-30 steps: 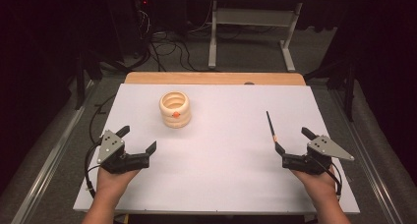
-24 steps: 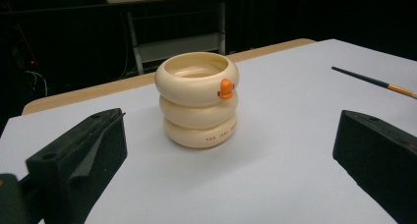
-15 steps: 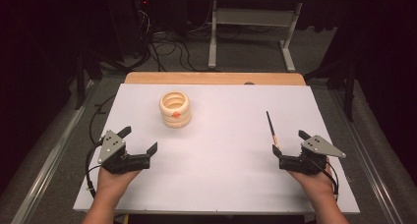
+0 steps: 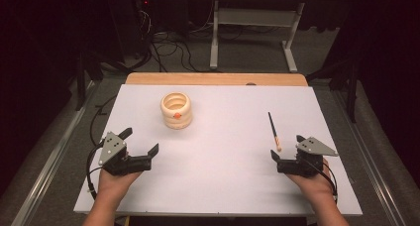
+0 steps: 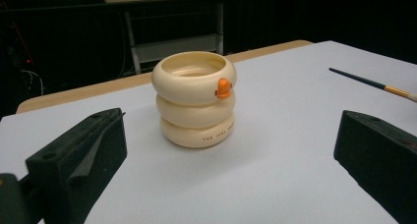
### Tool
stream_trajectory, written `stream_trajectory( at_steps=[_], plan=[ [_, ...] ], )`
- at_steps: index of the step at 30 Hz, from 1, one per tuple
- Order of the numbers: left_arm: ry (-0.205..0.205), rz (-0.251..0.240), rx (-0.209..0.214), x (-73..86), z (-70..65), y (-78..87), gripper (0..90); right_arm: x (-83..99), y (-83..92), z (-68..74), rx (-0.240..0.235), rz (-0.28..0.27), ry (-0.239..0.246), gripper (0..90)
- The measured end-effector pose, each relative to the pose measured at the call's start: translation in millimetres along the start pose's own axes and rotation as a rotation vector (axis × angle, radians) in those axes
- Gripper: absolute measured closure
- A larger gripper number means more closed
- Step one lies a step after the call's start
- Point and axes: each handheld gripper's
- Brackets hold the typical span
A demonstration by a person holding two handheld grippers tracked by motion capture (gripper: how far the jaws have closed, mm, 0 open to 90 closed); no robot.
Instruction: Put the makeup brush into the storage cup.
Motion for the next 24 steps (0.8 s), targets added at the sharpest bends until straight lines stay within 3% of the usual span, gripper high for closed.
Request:
stream_trajectory(
  at_steps=[13, 20, 24],
  plan=[
    [0.001, 0.0, 0.004, 0.0, 0.3, 0.0, 0.1, 5.7, -9.9, 5.3, -0.012, 0.088, 0.014, 1.3],
    [0.011, 0.0, 0.008, -0.3, 0.4, 0.0, 0.1, 3.7, -7.9, 3.8, -0.017, 0.076, 0.0, 1.3],
    [0.019, -0.011, 0.008, -0.9, 2.0, 1.8, 0.1, -3.0, -8.0, 2.6, -0.007, 0.099, -0.005, 1.3]
  ],
)
Point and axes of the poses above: each handheld gripper's, and its own axes: y roughly backward along the jaws, x roughly out of its underside, z roughly to its left, and after that the axes turned 4 degrees about x, right-handed
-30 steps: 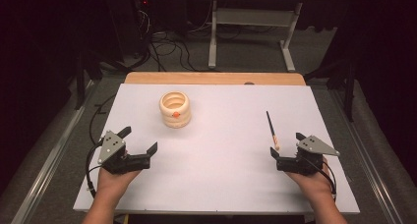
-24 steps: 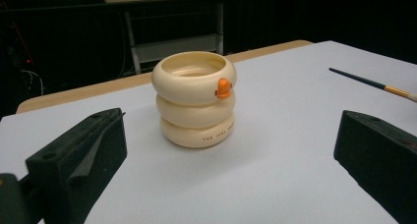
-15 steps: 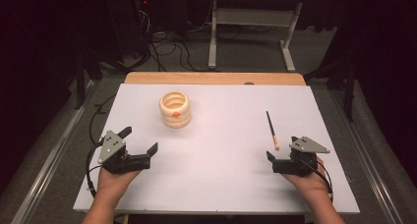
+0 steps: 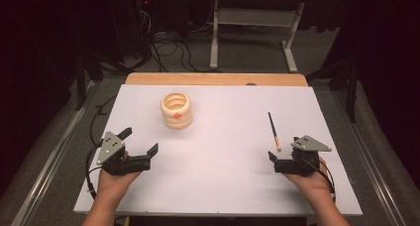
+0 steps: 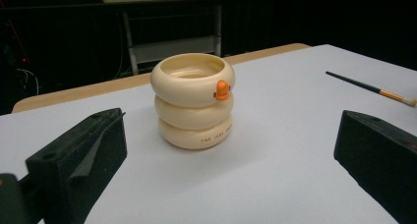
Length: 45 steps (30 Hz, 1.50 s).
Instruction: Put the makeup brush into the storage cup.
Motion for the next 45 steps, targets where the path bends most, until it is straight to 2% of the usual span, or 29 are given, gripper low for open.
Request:
stream_trajectory(
  at_steps=[13, 18, 25, 28, 30, 34, 45],
  plan=[
    [0.005, -0.02, 0.011, -1.9, 0.7, 3.7, 0.1, -5.2, -4.2, -3.4, 0.015, 0.116, 0.0, 2.2],
    [0.011, -0.026, 0.014, -1.8, 0.3, 4.2, 0.1, -1.9, -7.0, -1.6, 0.021, 0.156, 0.044, 2.3],
    [0.018, -0.023, 0.011, -0.8, 2.1, 3.9, 0.1, -1.8, -6.8, -3.8, 0.014, 0.202, 0.047, 2.6],
    [0.019, -0.024, 0.011, -0.5, 2.2, 3.7, 0.1, -0.3, -8.8, -3.5, 0.013, 0.241, 0.068, 2.8],
    [0.02, -0.023, 0.011, -0.3, 2.2, 3.4, 0.1, 0.6, -9.9, -1.6, 0.006, 0.273, 0.092, 2.7],
    [0.017, -0.024, 0.014, -0.2, 1.7, 3.4, 0.1, 0.8, -10.8, -0.6, -0.002, 0.299, 0.107, 2.7],
    [0.028, -0.035, 0.016, -1.1, 3.1, 4.9, 0.1, 1.1, -13.0, 3.6, -0.045, 0.413, 0.127, 3.5]
  ],
)
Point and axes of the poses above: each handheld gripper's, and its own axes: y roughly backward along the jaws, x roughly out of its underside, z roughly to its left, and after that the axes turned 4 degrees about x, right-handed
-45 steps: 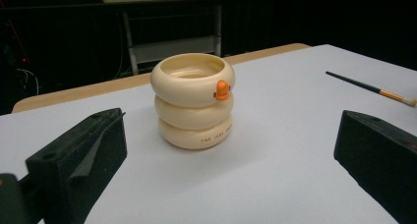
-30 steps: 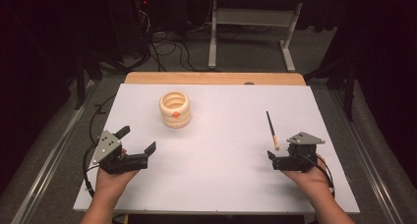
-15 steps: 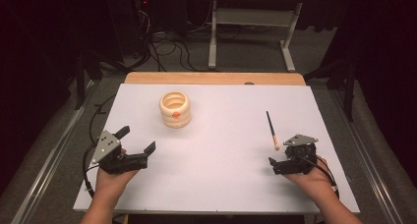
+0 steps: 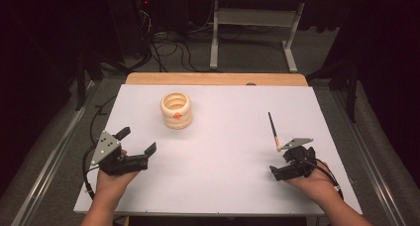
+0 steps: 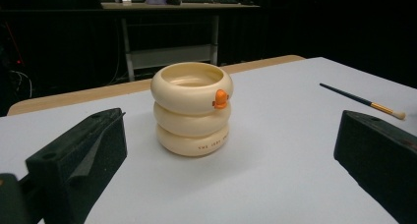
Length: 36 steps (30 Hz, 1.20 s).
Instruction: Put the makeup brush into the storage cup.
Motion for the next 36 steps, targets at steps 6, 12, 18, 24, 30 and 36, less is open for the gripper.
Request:
stream_trajectory(
  at_steps=[6, 12, 18, 24, 30, 36],
  plan=[
    [0.003, 0.001, 0.001, 0.1, 0.5, -0.3, 0.1, -1.3, 1.6, -3.1, -0.021, 0.046, -0.006, 5.5],
    [0.005, -0.003, 0.003, 0.0, 0.1, 0.1, 0.1, -2.9, 5.4, -6.8, -0.041, 0.092, -0.02, 7.3],
    [0.008, -0.006, 0.002, -0.1, 0.7, 0.8, 0.1, -4.1, 9.9, -8.1, -0.055, 0.153, -0.015, 9.7],
    [0.008, -0.005, 0.004, 0.1, 0.5, 0.4, 0.1, -4.4, 14.5, -10.5, -0.085, 0.195, -0.012, 11.4],
    [0.01, -0.006, 0.005, 0.2, 0.5, 0.5, 0.1, -3.2, 16.6, -14.3, -0.128, 0.229, -0.043, 11.4],
    [0.011, -0.008, 0.006, 0.1, 0.2, 0.6, 0.1, -7.0, 20.4, -16.2, -0.099, 0.272, -0.026, 14.9]
  ],
)
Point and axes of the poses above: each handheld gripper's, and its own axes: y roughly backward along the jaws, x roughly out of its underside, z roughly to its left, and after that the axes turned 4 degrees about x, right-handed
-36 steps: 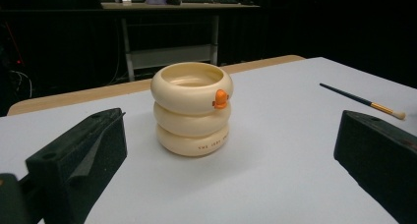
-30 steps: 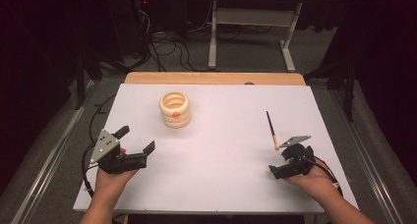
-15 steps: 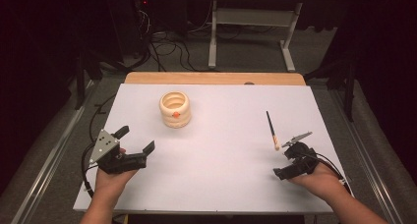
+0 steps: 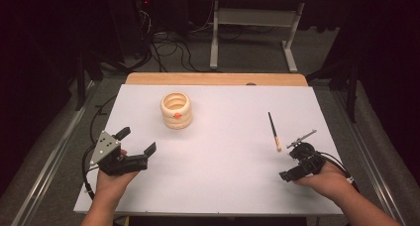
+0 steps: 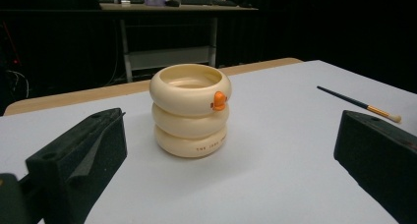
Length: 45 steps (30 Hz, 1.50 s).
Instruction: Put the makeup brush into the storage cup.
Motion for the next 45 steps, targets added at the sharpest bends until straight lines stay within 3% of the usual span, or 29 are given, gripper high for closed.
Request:
stream_trajectory(
  at_steps=[8, 11, 15, 25, 28, 45],
  plan=[
    [0.001, -0.001, -0.001, -0.1, 0.6, 0.6, 0.1, -10.5, 4.1, -6.7, 0.028, -0.009, -0.027, 25.1],
    [0.002, -0.001, -0.002, 0.1, 0.9, 0.6, 0.1, -16.9, 3.7, -9.6, 0.019, -0.031, -0.046, 31.3],
    [0.002, 0.0, -0.002, 0.1, 0.7, 0.6, 0.1, -28.0, 1.9, -12.7, 0.005, -0.039, -0.033, 40.8],
    [0.007, -0.001, -0.002, 0.2, 2.1, 0.8, 0.1, -55.1, -6.5, -24.5, -0.003, -0.027, -0.071, 47.8],
    [0.007, -0.002, -0.003, 0.2, 2.6, 0.9, 0.1, -60.6, -10.1, -25.9, 0.013, -0.023, -0.059, 49.7],
    [0.008, -0.005, -0.006, 0.2, 5.0, 1.8, 0.1, -96.4, -26.6, -37.5, 0.049, -0.023, -0.099, 61.1]
  ],
)
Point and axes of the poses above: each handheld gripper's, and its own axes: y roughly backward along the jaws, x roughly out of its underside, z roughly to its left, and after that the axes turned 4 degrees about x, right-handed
